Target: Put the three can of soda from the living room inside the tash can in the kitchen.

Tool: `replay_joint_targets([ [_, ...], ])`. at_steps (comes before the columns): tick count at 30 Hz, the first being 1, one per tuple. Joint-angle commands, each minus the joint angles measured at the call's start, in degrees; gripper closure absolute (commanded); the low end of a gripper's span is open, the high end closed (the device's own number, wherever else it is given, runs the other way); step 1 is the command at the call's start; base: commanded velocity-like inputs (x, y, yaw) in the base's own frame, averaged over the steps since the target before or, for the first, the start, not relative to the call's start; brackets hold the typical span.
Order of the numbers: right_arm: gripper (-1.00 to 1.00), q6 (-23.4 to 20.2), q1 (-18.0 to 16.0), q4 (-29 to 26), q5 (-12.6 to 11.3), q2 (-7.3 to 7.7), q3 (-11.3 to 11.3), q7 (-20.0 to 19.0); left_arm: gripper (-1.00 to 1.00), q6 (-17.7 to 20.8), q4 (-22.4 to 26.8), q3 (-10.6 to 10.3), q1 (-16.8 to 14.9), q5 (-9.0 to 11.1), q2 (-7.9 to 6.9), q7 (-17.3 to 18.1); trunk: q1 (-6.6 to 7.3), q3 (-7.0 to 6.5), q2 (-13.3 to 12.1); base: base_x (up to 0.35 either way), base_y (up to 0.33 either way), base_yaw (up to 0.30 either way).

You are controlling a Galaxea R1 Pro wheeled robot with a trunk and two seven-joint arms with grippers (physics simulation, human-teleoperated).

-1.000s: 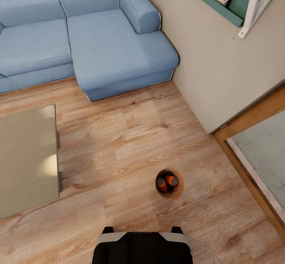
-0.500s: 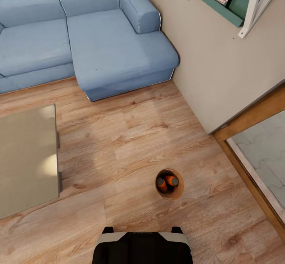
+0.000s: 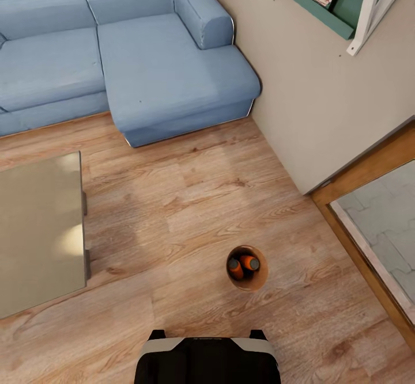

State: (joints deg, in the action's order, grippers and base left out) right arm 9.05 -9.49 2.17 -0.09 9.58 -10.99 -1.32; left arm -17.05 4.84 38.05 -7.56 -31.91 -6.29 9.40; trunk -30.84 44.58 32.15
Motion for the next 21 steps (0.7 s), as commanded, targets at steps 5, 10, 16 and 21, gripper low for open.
replay_joint_targets([
  [5,-1.00,0.0,0.0,0.0,0.0,0.00,0.0,0.0,-1.00,0.0,0.0,0.0,0.0,0.0,0.09,0.0,0.00,0.00,0.0,0.000,0.000,0.000],
  [10,-1.00,0.0,0.0,0.0,0.0,0.00,0.0,0.0,-1.00,0.0,0.0,0.0,0.0,0.0,0.13,0.0,0.00,0.00,0.0,0.000,0.000,0.000],
  [16,-1.00,0.0,0.0,0.0,0.0,0.00,0.0,0.0,-1.00,0.0,0.0,0.0,0.0,0.0,0.13,0.0,0.00,0.00,0.0,0.000,0.000,0.000],
  [21,-1.00,0.0,0.0,0.0,0.0,0.00,0.0,0.0,-1.00,0.0,0.0,0.0,0.0,0.0,0.13,0.0,0.00,0.00,0.0,0.000,0.000,0.000],
])
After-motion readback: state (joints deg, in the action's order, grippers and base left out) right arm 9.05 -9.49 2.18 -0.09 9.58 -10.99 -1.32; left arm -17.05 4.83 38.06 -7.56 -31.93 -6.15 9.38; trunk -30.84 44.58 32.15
